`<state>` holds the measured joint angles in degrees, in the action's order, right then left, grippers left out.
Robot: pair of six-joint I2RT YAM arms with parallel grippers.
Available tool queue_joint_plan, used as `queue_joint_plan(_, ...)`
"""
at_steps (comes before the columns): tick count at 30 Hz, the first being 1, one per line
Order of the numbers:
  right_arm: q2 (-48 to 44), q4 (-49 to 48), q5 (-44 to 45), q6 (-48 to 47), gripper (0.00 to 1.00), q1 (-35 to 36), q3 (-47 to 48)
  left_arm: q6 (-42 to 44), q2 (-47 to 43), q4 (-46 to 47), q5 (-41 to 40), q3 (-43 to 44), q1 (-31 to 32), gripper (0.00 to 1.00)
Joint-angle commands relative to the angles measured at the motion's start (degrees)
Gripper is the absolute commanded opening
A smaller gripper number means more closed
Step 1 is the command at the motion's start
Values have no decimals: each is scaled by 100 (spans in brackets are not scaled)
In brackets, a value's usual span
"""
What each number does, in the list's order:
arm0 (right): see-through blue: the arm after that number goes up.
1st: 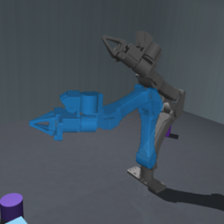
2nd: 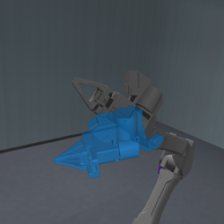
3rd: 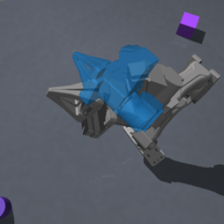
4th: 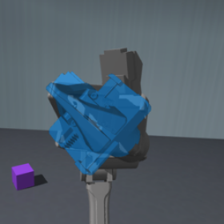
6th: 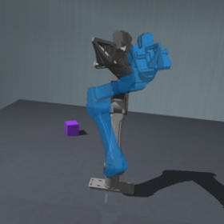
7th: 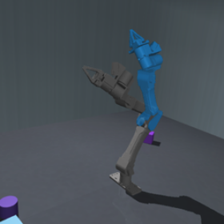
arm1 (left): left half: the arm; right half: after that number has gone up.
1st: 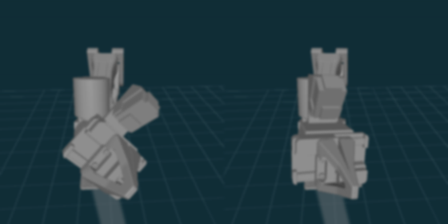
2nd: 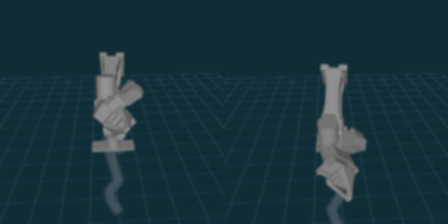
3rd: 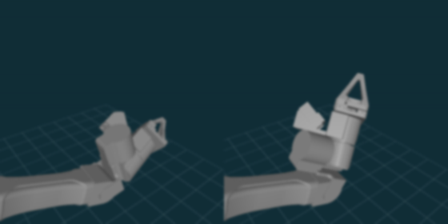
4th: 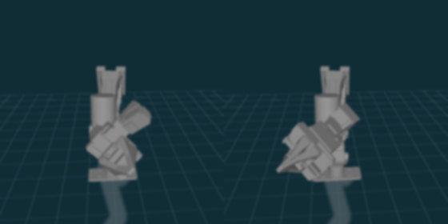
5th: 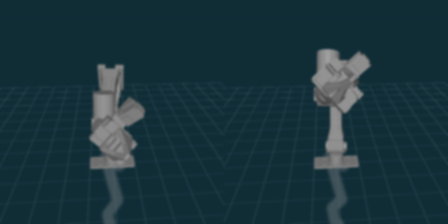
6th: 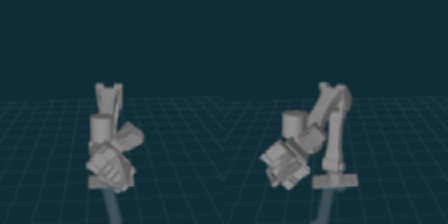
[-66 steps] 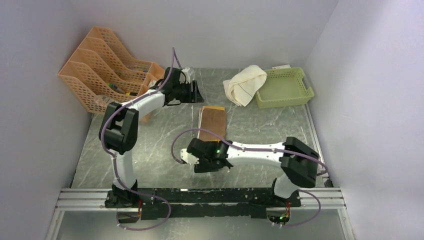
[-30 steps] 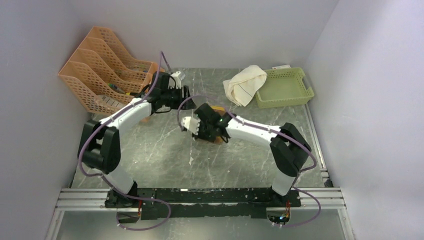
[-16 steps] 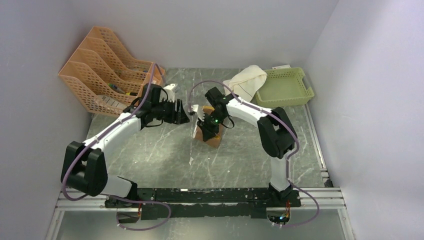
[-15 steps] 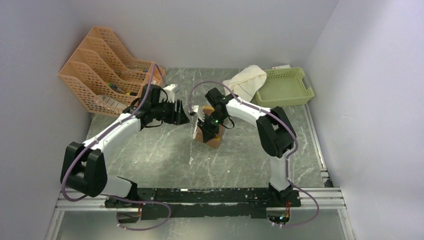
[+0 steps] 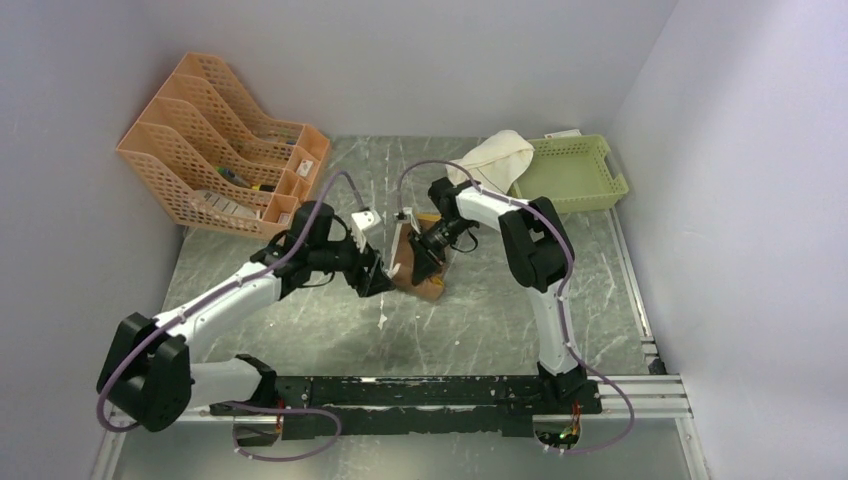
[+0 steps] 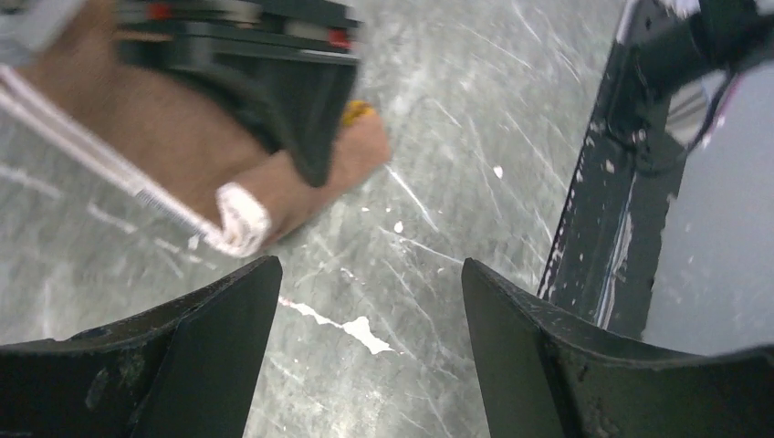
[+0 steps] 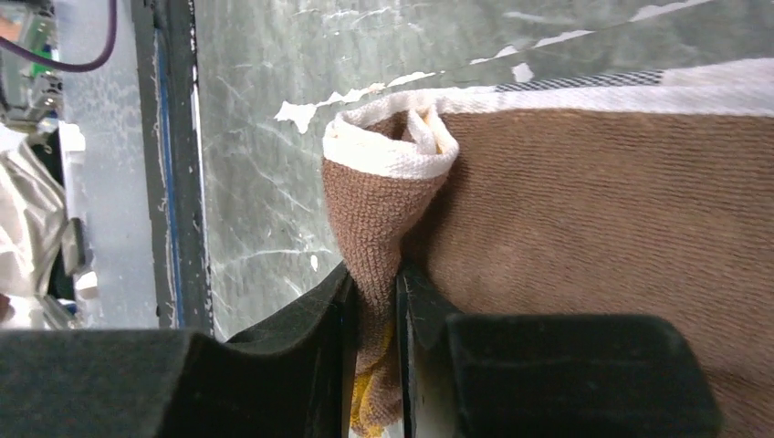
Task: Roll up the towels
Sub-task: Roll the towel at the center of the board.
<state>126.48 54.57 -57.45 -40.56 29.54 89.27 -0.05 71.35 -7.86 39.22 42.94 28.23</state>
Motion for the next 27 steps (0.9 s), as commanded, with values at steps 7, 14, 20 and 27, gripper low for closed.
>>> queue_joint_plan(7, 866, 1337, -762, -578, 14, -102, 1265, 2112, -711, 1525, -348, -673, 570, 82)
queue_joint_plan(14, 806, 1321, -815, -558, 13, -281, 1264, 3583, -333, 1838, -2, -766, 759, 89)
queue_joint_plan(20, 735, 1388, -861, -623, 13, -364, 1311, 4215, 307, 1842, -578, -763, 1281, 86)
queue_joint_plan(27, 723, 1445, -922, -653, 13, -390, 1350, 4222, 470, 2404, -972, -988, 1382, 83)
